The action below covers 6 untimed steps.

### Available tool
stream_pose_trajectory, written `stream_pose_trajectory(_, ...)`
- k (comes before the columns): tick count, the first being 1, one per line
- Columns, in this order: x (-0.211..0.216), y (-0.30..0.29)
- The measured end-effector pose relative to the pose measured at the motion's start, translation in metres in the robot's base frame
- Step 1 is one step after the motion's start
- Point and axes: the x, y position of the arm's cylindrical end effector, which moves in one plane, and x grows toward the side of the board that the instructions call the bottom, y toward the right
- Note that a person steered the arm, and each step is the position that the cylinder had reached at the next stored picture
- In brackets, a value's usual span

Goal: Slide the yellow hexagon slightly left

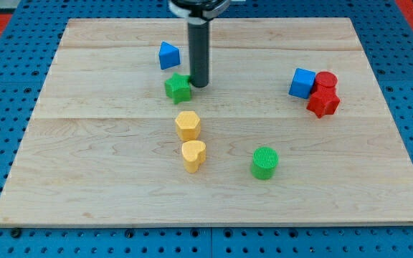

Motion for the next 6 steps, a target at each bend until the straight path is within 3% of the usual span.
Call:
stream_pose_trajectory(1, 0.004, -0.021)
stream_pose_trajectory(2, 0.011, 0.013)
stream_pose_trajectory(4, 0.086, 0.037)
stream_pose_trajectory(5, 0.096, 0.072)
stream_pose_trajectory(6, 0.101, 0.035)
